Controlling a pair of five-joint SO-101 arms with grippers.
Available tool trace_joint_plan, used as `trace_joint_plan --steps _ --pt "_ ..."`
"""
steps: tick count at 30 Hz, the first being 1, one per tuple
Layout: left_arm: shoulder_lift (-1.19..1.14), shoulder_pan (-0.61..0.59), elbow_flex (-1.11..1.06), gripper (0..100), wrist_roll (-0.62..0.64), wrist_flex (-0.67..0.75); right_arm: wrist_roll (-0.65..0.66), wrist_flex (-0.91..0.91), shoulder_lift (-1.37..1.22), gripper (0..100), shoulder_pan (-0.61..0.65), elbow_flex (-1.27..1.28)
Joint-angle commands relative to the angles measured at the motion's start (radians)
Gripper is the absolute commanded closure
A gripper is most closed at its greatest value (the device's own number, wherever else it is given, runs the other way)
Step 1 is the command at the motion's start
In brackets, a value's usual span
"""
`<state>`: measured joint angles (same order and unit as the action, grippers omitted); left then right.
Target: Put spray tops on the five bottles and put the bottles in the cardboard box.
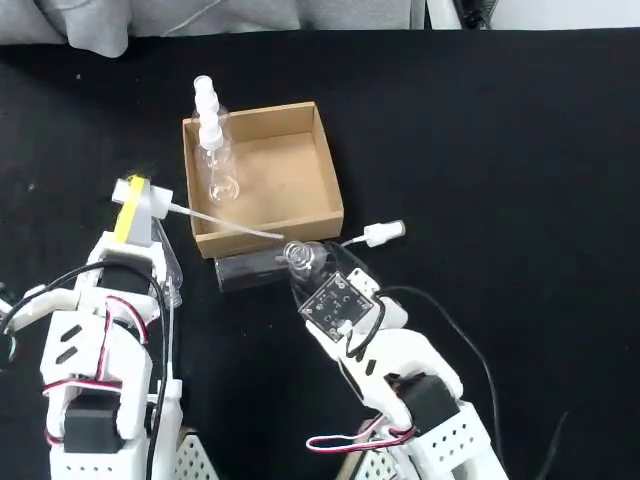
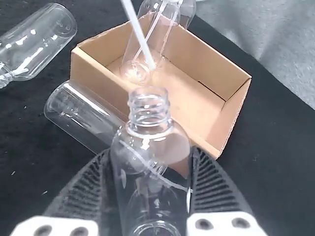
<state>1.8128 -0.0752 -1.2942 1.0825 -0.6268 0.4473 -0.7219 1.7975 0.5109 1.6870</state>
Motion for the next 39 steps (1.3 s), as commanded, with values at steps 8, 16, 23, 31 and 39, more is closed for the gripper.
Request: trace_joint_plan --steps 8,16,23,31,39 --pt "0.009 0.067 0.068 97 0.005 -0.028 0.006 -0.005 0.099 92.9 0.021 -0.004" --pt "0.009 0.096 0.059 97 -0.035 -0.044 0.006 -0.005 0.099 92.9 0.021 -0.004" --pt "0.009 0.102 0.019 97 -0.038 -0.038 0.006 -0.003 0.099 92.9 0.025 -0.004" --pt "0.009 0.105 -0.002 97 -0.064 -0.037 0.006 0.000 0.099 92.9 0.021 -0.004" --pt "0.009 0.117 -0.024 97 -0.064 -0.037 -0.055 -0.003 0.099 92.9 0.026 -0.004"
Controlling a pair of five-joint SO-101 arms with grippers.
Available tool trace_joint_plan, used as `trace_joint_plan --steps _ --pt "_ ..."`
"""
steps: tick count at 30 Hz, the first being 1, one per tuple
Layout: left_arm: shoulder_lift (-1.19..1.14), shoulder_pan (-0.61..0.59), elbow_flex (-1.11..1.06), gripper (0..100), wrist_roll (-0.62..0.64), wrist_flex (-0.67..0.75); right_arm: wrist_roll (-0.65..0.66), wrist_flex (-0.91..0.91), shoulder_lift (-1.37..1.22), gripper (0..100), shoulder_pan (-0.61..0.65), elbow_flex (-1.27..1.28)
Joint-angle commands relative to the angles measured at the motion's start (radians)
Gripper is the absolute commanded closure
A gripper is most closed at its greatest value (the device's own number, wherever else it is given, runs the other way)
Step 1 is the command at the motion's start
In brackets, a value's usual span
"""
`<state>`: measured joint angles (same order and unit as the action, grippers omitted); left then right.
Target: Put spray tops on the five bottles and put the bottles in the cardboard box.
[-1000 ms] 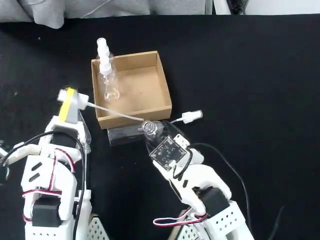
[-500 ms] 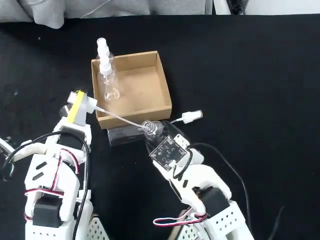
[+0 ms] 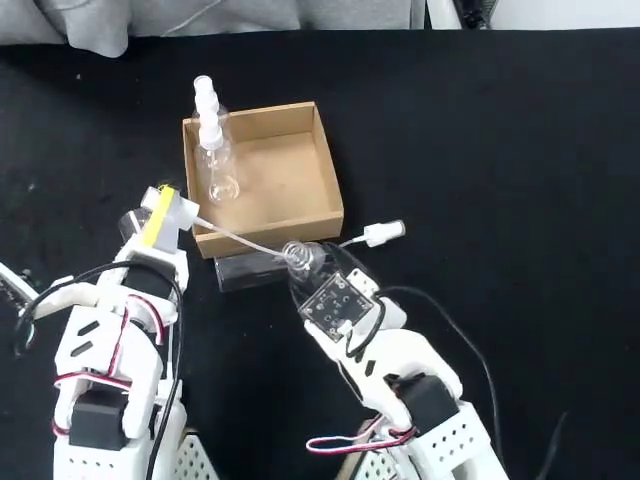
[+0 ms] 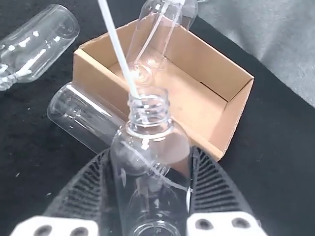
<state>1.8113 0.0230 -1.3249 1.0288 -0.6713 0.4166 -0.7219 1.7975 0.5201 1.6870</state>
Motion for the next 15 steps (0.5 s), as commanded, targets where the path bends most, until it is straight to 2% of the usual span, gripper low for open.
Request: trace_joint_plan --steps 1,5,15 --pt "0.011 0.036 0.007 97 -0.014 0.008 -0.025 -0.002 0.099 92.9 0.017 -0.004" --pt "0.011 0.071 -0.010 97 -0.015 0.008 -0.031 -0.003 0.099 92.9 0.017 -0.004" --pt "0.009 0.070 -0.036 97 -0.015 0.008 -0.032 0.002 0.099 92.9 0.052 -0.004"
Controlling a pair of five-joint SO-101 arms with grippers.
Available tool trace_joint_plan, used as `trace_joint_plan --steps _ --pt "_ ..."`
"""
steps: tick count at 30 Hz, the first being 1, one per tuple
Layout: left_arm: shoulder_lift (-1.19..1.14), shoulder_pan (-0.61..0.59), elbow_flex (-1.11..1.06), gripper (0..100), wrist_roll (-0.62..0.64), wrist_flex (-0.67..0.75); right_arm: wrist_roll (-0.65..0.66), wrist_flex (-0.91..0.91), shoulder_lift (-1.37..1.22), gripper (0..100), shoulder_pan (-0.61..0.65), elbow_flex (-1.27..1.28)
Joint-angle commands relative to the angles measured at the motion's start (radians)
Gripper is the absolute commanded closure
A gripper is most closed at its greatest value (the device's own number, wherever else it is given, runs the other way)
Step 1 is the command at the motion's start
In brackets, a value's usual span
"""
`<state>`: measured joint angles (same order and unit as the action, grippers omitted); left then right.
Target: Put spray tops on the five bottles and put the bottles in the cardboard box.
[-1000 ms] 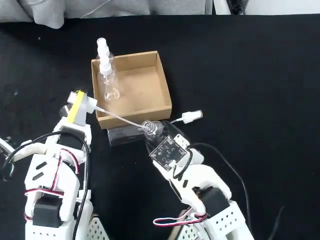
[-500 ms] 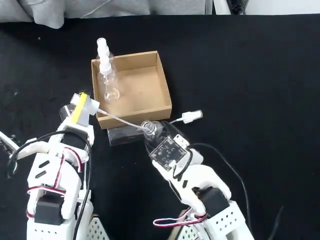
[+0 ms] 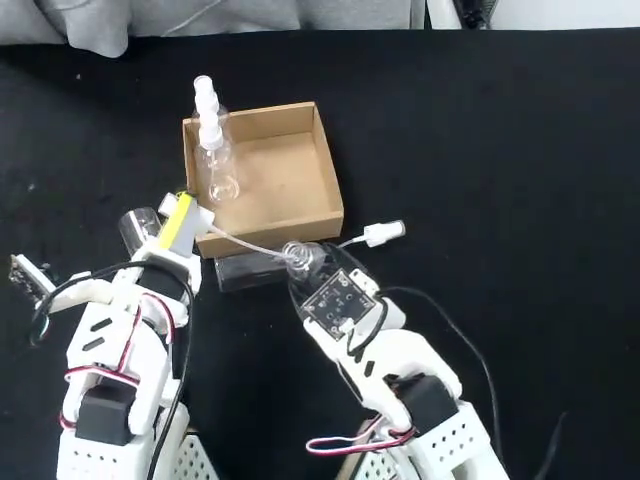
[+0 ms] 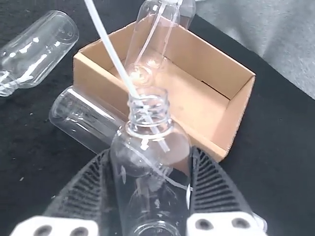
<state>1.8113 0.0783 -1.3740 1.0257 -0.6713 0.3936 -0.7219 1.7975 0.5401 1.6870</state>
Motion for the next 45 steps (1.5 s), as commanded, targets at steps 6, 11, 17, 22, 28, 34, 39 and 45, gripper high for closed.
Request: trace_joint_plan --steps 6,11,17,22,28,34,39,45 --pt "0.009 0.016 -0.013 97 -0.012 0.008 -0.011 0.003 0.099 92.9 0.037 -0.004" --pt "0.009 0.016 -0.015 97 -0.012 0.008 -0.011 0.006 0.099 92.9 0.037 -0.004" --pt "0.009 0.068 -0.031 97 -0.035 0.006 -0.075 0.006 0.099 92.8 0.037 -0.004" --pt "0.009 0.145 -0.056 97 -0.084 0.008 -0.075 0.008 0.101 92.8 0.037 -0.004" --pt "0.009 0.157 -0.068 97 -0.086 0.008 -0.072 0.005 0.101 92.8 0.037 -0.004" --pt "0.009 0.225 -0.074 97 -0.126 0.002 -0.072 0.000 0.101 92.8 0.037 -0.004" --pt "0.009 0.271 -0.091 97 -0.146 0.008 -0.072 -0.003 0.101 92.8 0.037 -0.004" --pt "0.009 0.315 -0.105 97 -0.149 0.009 -0.072 -0.003 0.101 92.8 0.037 -0.004"
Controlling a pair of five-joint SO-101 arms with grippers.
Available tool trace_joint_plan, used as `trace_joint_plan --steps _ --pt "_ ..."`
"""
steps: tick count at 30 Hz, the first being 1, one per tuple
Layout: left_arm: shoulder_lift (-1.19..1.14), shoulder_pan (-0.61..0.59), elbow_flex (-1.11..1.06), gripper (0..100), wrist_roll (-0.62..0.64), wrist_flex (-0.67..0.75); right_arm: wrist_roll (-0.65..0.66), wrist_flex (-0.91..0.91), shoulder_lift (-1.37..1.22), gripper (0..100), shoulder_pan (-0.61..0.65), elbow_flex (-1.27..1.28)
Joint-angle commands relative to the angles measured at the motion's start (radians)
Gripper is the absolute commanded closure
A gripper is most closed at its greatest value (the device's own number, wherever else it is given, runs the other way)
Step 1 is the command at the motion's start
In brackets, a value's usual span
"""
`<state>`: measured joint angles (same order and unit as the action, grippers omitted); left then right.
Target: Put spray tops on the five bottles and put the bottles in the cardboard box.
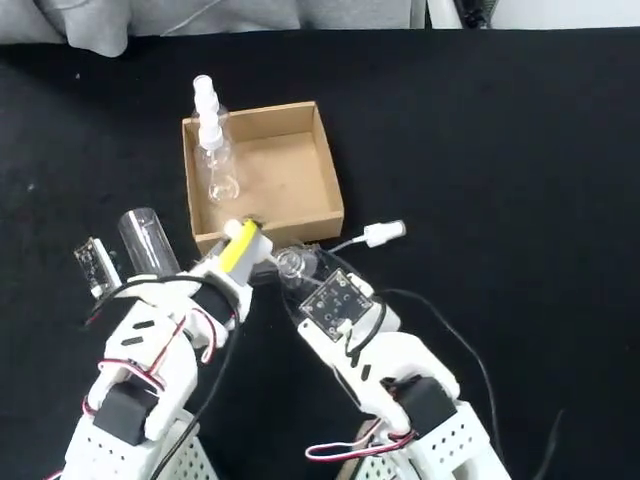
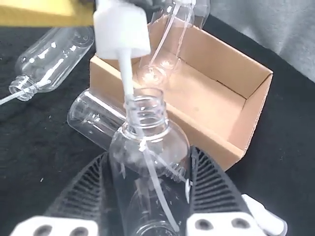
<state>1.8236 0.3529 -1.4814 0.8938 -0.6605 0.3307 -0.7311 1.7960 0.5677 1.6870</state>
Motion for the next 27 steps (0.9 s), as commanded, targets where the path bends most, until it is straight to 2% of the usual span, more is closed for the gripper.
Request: trace_joint_plan --steps 1,20,27 --pt "-0.003 0.041 0.001 97 -0.029 -0.002 -0.009 0.006 0.102 92.8 0.009 -0.004" --pt "-0.003 0.068 -0.019 97 -0.189 -0.003 -0.008 -0.029 0.101 92.9 0.011 -0.004" --pt "-0.003 0.079 -0.019 97 -0.199 -0.003 -0.008 -0.029 0.101 92.9 0.011 -0.004"
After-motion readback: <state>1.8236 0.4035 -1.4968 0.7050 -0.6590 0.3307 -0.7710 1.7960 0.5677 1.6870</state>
